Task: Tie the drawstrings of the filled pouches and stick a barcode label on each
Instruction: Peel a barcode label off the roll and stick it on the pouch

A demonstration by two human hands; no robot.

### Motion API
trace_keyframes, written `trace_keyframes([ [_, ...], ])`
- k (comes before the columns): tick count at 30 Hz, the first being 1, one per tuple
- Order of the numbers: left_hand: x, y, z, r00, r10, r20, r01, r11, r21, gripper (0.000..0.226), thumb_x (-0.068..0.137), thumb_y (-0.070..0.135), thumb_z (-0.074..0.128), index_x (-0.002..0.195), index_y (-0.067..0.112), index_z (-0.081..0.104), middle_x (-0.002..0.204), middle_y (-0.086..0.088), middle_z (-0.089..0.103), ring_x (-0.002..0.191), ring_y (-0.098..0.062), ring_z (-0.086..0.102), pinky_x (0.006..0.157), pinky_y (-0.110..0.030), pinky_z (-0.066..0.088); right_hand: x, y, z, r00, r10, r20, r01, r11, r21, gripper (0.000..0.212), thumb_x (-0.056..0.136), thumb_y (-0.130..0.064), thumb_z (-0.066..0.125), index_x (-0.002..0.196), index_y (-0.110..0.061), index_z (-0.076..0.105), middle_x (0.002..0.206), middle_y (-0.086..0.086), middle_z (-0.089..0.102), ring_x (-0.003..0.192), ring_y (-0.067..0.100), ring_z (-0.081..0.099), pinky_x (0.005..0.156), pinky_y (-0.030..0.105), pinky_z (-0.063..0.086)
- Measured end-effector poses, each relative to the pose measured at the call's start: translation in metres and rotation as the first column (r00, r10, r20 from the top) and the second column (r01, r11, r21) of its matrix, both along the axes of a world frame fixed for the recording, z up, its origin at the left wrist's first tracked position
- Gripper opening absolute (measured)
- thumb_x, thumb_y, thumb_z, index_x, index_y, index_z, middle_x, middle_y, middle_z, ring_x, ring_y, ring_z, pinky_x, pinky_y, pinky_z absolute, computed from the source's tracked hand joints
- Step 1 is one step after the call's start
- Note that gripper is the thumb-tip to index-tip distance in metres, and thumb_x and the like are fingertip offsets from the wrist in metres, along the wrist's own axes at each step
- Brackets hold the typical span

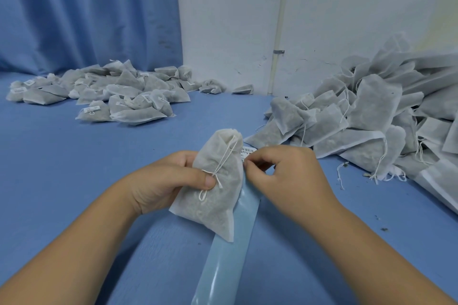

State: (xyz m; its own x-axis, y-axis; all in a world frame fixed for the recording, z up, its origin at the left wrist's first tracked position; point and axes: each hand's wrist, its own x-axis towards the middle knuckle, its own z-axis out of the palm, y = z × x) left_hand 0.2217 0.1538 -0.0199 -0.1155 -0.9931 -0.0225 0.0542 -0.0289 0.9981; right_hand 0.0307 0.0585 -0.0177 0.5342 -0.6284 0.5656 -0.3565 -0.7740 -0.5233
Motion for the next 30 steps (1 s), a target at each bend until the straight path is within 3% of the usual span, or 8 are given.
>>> trace_keyframes([
  [5, -0.001, -0.001, -0.001, 1.0, 0.0, 0.007, 0.0, 1.0, -0.01, 0.031, 0.059, 0.017, 0.074, 0.089, 0.013, 0.079, 0.088, -0.007, 0.074, 0.079, -0.017, 0.072, 0.069, -0.026, 0.056, 0.0, -0.001, -0.001, 0.998, -0.027, -0.059, 0.02, 0.994, -0.106, 0.018, 0.082, -0.025, 0.063, 0.071, -0.016, 0.072, 0.067, 0.001, 0.068, 0.069, 0.02, 0.062, 0.065, 0.038, 0.051],
  [11, 0.0, -0.002, -0.002, 1.0, -0.001, -0.002, 0.001, 1.0, -0.025, 0.026, 0.06, 0.018, 0.073, 0.085, 0.014, 0.079, 0.084, -0.005, 0.074, 0.076, -0.016, 0.072, 0.066, -0.025, 0.056, 0.0, -0.002, -0.002, 1.0, 0.008, 0.024, -0.007, 0.999, -0.038, 0.015, 0.082, -0.018, 0.063, 0.07, -0.019, 0.071, 0.066, -0.006, 0.067, 0.068, 0.012, 0.061, 0.065, 0.035, 0.049],
  [14, 0.002, -0.001, -0.001, 1.0, -0.004, -0.012, 0.003, 1.0, -0.015, 0.027, 0.059, 0.019, 0.073, 0.085, 0.014, 0.079, 0.082, -0.005, 0.074, 0.074, -0.016, 0.072, 0.066, -0.025, 0.056, 0.0, -0.003, -0.003, 0.997, 0.005, 0.08, -0.008, 1.0, 0.028, 0.016, 0.082, -0.018, 0.065, 0.067, -0.021, 0.07, 0.065, -0.011, 0.066, 0.066, 0.007, 0.059, 0.062, 0.023, 0.046],
  [19, 0.004, -0.001, -0.001, 0.999, 0.029, -0.029, -0.028, 0.999, 0.038, 0.069, 0.057, 0.017, 0.075, 0.116, -0.014, 0.059, 0.09, -0.013, 0.072, 0.078, -0.02, 0.071, 0.067, -0.027, 0.056, -0.001, -0.006, -0.002, 0.981, -0.016, 0.193, -0.025, 0.978, 0.208, 0.019, 0.08, -0.014, 0.064, 0.063, -0.023, 0.068, 0.064, -0.016, 0.065, 0.058, -0.001, 0.055, 0.056, 0.01, 0.041],
  [21, 0.004, -0.001, -0.001, 0.999, 0.04, -0.026, -0.039, 0.998, 0.04, 0.073, 0.056, 0.018, 0.075, 0.118, -0.017, 0.056, 0.09, -0.013, 0.071, 0.078, -0.021, 0.07, 0.067, -0.028, 0.056, -0.003, -0.006, 0.0, 0.971, -0.03, 0.238, -0.044, 0.953, 0.299, 0.019, 0.08, -0.013, 0.064, 0.063, -0.02, 0.069, 0.064, -0.012, 0.067, 0.058, -0.002, 0.055, 0.056, 0.01, 0.04],
  [24, 0.004, 0.0, 0.001, 0.998, 0.057, -0.021, -0.056, 0.997, 0.05, 0.066, 0.056, 0.018, 0.074, 0.112, -0.014, 0.061, 0.087, -0.011, 0.071, 0.076, -0.02, 0.07, 0.067, -0.026, 0.056, -0.007, -0.009, 0.003, 0.958, -0.056, 0.281, -0.064, 0.914, 0.401, 0.016, 0.08, -0.012, 0.063, 0.066, -0.014, 0.07, 0.071, 0.001, 0.07, 0.065, 0.011, 0.059, 0.062, 0.021, 0.046],
  [26, 0.004, 0.0, 0.001, 0.997, 0.078, -0.003, -0.078, 0.995, 0.056, 0.074, 0.056, 0.019, 0.075, 0.118, -0.017, 0.056, 0.087, -0.011, 0.07, 0.076, -0.02, 0.069, 0.068, -0.026, 0.056, -0.01, -0.012, 0.004, 0.95, -0.085, 0.301, -0.065, 0.886, 0.458, 0.016, 0.081, -0.012, 0.062, 0.068, -0.012, 0.071, 0.072, 0.003, 0.071, 0.072, 0.024, 0.063, 0.066, 0.033, 0.05],
  [30, 0.006, 0.001, 0.002, 0.995, 0.1, 0.023, -0.102, 0.993, 0.062, 0.082, 0.055, 0.02, 0.075, 0.124, -0.019, 0.051, 0.089, -0.013, 0.068, 0.076, -0.02, 0.067, 0.069, -0.026, 0.055, -0.019, -0.02, 0.006, 0.924, -0.149, 0.353, -0.078, 0.83, 0.552, 0.019, 0.082, -0.012, 0.06, 0.068, -0.014, 0.073, 0.07, -0.001, 0.072, 0.068, 0.009, 0.067, 0.069, 0.032, 0.051],
])
